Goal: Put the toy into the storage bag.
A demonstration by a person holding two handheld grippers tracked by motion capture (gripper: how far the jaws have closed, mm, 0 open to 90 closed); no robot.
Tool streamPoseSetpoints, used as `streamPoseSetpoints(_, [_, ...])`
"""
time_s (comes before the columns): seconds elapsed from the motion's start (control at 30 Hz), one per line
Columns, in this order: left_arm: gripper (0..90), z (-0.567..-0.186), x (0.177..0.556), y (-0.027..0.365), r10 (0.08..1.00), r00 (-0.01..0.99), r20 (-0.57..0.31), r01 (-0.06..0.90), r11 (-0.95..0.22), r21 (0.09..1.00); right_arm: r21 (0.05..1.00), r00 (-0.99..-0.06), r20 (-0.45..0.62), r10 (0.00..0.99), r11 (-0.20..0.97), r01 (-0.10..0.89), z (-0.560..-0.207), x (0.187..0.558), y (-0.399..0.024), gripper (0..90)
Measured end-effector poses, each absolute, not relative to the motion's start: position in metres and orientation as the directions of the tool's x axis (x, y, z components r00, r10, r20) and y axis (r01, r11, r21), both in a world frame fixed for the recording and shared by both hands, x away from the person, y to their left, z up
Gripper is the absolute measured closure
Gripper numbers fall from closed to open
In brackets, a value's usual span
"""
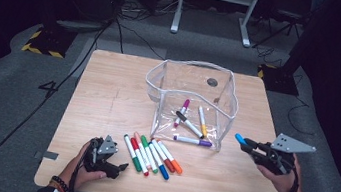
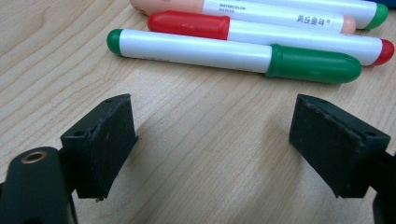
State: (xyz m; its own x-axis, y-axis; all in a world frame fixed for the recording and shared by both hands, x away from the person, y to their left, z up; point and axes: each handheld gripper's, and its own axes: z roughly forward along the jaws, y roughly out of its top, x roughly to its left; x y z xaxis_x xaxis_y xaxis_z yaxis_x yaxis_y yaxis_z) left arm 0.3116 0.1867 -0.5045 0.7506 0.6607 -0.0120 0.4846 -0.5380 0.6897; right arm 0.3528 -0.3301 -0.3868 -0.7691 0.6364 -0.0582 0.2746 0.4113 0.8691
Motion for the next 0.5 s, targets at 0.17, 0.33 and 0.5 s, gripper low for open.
streamPoseSetpoints(0.17, [14.7, -0.505, 0.312, 0.187, 0.661, 0.751, -0.012, 0.485, -0.538, 0.690, 0.882, -0.771, -0.095, 0.630, 0.412, 0.228, -0.349, 0.368, -0.327, 74.6])
streamPoseSetpoints(0.33, [14.7, -0.505, 0.312, 0.187, 0.661, 0.751, -0.012, 0.485, -0.538, 0.690, 0.883, -0.769, -0.122, 0.628, 0.422, 0.205, -0.317, 0.389, -0.318, 74.6])
streamPoseSetpoints(0.5, [14.7, -0.505, 0.312, 0.187, 0.661, 0.751, -0.012, 0.485, -0.538, 0.690, 0.880, -0.774, -0.142, 0.617, 0.437, 0.187, -0.296, 0.404, -0.303, 74.6])
